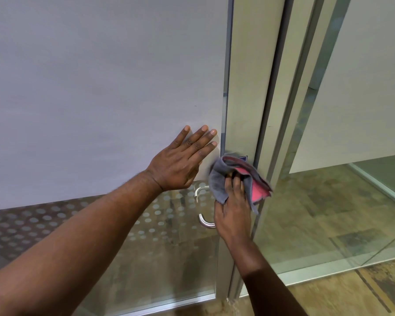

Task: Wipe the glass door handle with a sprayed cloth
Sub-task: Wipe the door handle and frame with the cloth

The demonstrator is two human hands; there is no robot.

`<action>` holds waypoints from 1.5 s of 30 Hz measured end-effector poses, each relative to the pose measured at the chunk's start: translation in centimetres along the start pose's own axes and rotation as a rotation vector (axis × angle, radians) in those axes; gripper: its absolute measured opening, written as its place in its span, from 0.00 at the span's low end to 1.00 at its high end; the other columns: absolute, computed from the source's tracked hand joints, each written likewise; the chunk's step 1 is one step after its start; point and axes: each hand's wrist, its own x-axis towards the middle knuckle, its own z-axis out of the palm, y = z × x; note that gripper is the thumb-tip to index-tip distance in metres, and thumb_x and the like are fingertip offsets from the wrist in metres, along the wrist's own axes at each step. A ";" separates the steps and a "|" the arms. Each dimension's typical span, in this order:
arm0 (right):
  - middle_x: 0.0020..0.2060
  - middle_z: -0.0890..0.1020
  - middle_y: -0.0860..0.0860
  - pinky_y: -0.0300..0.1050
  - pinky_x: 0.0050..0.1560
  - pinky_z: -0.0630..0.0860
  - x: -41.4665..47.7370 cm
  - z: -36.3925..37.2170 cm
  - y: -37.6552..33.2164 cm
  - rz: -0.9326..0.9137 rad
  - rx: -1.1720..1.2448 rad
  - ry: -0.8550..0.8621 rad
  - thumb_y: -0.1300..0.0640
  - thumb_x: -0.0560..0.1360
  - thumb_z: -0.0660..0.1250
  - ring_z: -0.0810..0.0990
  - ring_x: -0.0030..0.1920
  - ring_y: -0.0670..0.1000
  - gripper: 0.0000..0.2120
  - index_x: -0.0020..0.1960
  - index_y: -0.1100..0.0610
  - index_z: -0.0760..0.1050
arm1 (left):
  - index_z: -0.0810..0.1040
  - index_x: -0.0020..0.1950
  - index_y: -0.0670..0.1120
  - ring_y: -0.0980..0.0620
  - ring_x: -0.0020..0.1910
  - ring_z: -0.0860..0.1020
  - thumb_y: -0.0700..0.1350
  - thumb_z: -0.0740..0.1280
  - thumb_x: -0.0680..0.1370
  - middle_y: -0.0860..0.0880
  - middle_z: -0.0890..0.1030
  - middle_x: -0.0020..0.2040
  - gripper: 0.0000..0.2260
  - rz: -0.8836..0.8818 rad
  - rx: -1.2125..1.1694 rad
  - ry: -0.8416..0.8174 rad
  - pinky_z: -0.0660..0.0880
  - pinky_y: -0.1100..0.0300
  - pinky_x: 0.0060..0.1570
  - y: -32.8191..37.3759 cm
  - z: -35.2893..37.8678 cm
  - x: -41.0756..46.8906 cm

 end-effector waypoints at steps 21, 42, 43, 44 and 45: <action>0.75 0.72 0.42 0.54 0.74 0.71 -3.5 1.6 4.7 0.312 0.615 0.076 0.47 0.82 0.61 0.69 0.75 0.44 0.25 0.79 0.42 0.64 | 0.59 0.81 0.40 0.40 0.82 0.56 0.42 0.64 0.78 0.39 0.58 0.82 0.31 0.011 -0.029 -0.002 0.46 0.42 0.80 0.0 0.0 0.0; 0.68 0.78 0.49 0.60 0.74 0.69 -3.6 2.0 4.9 0.102 0.071 0.058 0.57 0.76 0.68 0.72 0.72 0.53 0.21 0.69 0.52 0.77 | 0.62 0.80 0.39 0.39 0.81 0.57 0.41 0.64 0.78 0.38 0.60 0.81 0.30 0.018 -0.030 0.028 0.48 0.41 0.80 -0.1 0.1 -0.1; 0.67 0.78 0.48 0.61 0.73 0.69 -3.6 2.0 5.1 0.068 0.032 0.022 0.55 0.75 0.67 0.73 0.72 0.53 0.21 0.68 0.51 0.77 | 0.62 0.80 0.39 0.39 0.81 0.57 0.41 0.64 0.78 0.38 0.60 0.81 0.31 0.018 -0.029 0.027 0.48 0.41 0.80 -0.1 0.1 -0.1; 0.66 0.79 0.48 0.60 0.72 0.69 -3.6 1.9 5.1 0.031 0.004 -0.013 0.52 0.75 0.65 0.74 0.71 0.53 0.21 0.68 0.50 0.78 | 0.62 0.80 0.39 0.39 0.81 0.57 0.41 0.64 0.78 0.38 0.60 0.81 0.31 0.018 -0.028 0.027 0.48 0.41 0.80 -0.1 0.1 -0.2; 0.65 0.80 0.47 0.60 0.71 0.70 -3.7 2.0 5.3 -0.004 -0.015 -0.037 0.50 0.75 0.63 0.75 0.69 0.53 0.20 0.66 0.49 0.78 | 0.62 0.80 0.39 0.39 0.81 0.57 0.41 0.64 0.78 0.38 0.60 0.81 0.31 0.019 -0.028 0.027 0.48 0.41 0.80 -0.2 0.1 -0.1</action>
